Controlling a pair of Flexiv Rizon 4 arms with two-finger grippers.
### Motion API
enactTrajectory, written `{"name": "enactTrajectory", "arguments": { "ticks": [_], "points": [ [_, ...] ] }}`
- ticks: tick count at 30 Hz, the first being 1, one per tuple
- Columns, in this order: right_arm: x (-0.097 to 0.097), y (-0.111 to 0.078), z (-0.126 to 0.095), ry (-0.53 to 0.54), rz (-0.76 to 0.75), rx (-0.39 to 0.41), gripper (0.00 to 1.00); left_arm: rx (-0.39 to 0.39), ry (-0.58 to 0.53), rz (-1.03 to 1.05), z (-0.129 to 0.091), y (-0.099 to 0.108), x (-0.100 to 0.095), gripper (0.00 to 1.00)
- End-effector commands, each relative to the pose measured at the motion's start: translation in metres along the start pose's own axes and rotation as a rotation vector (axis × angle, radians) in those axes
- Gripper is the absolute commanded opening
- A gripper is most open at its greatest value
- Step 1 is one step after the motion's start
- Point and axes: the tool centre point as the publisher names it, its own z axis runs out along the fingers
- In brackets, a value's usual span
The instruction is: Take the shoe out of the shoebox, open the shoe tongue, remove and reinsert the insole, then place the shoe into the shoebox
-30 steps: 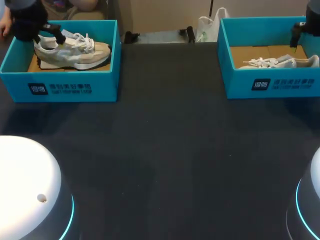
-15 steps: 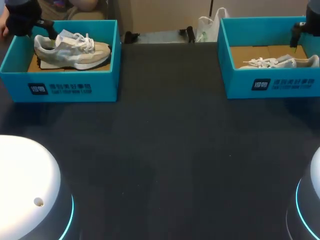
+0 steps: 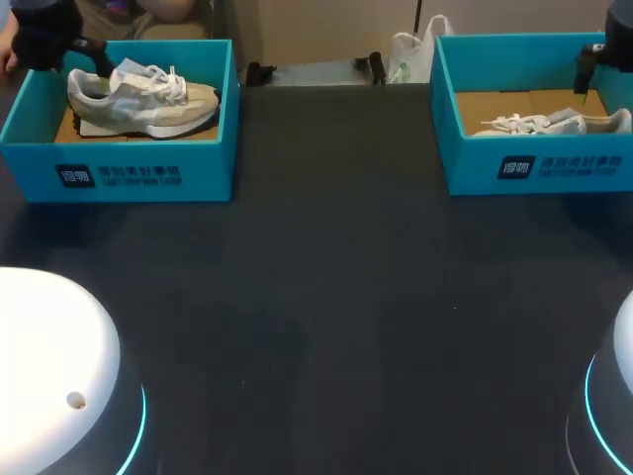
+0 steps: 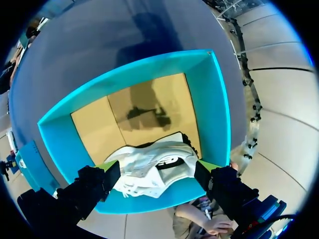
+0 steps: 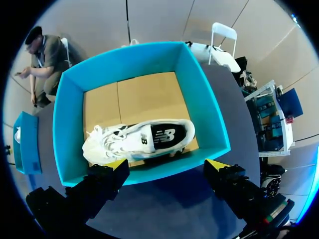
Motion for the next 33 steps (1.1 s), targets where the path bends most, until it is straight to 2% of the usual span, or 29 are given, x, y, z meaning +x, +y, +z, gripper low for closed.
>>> {"name": "enactTrajectory", "arguments": {
  "ticks": [1,11,14,25,27,33],
  "points": [
    [0.000,0.000,0.000,0.000,0.001,-0.001,1.00,0.013,0.011,-0.019,0.010,0.014,0.016,1.00],
    [0.000,0.000,0.000,0.000,0.001,-0.001,1.00,0.002,0.039,-0.053,0.034,0.034,0.046,1.00],
    [0.000,0.000,0.000,0.000,0.001,-0.001,1.00,-0.006,0.034,-0.088,0.039,0.037,0.050,1.00],
    [0.000,0.000,0.000,0.000,0.001,-0.001,1.00,0.067,0.029,-0.133,0.068,0.048,0.061,1.00],
    [0.000,0.000,0.000,0.000,0.001,-0.001,1.00,0.060,0.033,-0.140,0.072,0.049,0.062,1.00],
    [0.000,0.000,0.000,0.000,0.001,-0.001,1.00,0.054,0.029,-0.162,0.081,0.051,0.068,0.82]
  ]
}}
